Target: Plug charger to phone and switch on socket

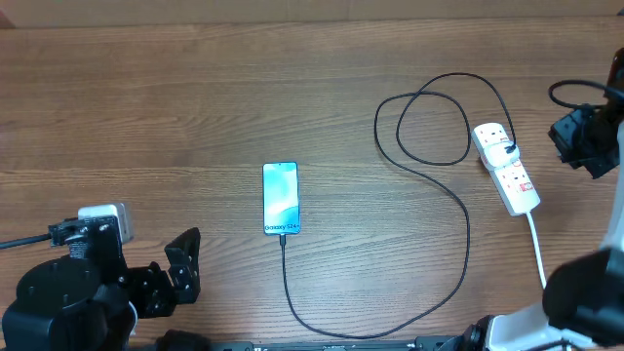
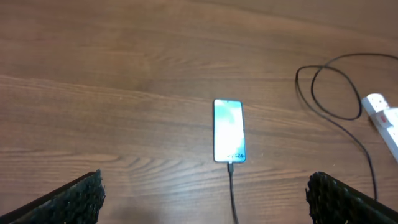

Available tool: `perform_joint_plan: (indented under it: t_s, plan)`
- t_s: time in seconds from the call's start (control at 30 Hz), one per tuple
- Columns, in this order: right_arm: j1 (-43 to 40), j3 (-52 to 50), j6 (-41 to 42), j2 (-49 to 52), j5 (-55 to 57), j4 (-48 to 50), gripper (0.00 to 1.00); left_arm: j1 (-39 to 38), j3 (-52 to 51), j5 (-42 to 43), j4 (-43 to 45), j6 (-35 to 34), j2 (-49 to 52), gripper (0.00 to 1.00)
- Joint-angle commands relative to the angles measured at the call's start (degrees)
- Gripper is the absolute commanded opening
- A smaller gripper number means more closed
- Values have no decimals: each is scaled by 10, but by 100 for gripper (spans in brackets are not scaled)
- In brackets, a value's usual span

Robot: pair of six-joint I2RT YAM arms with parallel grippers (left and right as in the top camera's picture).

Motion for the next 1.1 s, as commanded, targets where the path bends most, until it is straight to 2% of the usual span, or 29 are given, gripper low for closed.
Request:
perform_joint_plan:
  t_s: [0.0, 0.33, 0.43, 0.73, 1.07]
  plan:
    - [-15, 3, -50, 47, -51, 4, 4, -4, -2, -8, -23, 7, 0, 100]
    - [-19, 3, -63, 121, -119, 33, 4, -4, -2, -17, -33, 16, 0, 100]
    - [-19, 3, -91, 140, -147, 44, 4, -4, -2, -17, -34, 16, 0, 100]
    - [-19, 3, -92, 199, -147, 56, 4, -4, -2, -17, -34, 16, 0, 100]
    - [-19, 3, -92, 209, -132, 90, 4, -4, -2, -17, -34, 16, 0, 100]
